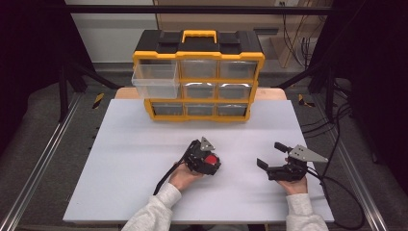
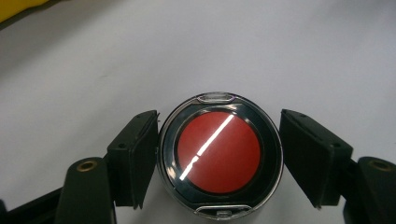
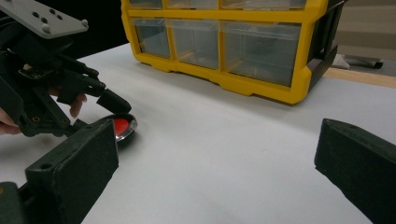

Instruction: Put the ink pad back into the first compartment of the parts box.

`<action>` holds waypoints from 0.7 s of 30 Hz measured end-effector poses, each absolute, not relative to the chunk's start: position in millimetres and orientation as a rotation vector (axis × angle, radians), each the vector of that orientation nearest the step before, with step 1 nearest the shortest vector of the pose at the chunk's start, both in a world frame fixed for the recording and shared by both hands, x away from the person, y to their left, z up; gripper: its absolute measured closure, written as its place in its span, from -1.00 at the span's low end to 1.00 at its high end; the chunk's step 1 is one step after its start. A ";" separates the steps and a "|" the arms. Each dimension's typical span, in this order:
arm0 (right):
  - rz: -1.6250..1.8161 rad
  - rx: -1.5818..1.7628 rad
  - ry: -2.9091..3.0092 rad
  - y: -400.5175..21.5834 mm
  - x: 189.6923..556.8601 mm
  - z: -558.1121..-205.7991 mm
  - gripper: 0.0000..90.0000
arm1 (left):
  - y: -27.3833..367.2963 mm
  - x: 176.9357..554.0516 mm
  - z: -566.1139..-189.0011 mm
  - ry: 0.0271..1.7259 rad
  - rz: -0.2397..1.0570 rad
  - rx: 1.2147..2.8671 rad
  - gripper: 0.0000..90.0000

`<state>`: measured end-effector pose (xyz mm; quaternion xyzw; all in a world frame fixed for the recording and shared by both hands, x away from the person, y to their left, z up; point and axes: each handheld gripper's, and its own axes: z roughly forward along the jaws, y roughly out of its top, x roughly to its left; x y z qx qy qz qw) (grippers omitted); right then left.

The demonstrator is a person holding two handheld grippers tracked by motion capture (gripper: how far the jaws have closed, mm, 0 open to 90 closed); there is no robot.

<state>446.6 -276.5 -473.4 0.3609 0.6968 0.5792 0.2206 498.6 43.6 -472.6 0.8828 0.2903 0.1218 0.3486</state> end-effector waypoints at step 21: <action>1.601 1.007 1.928 -276.5 446.6 -473.4 -0.99 | 75.6 488.5 -448.9 0.756 0.322 2.229 -0.35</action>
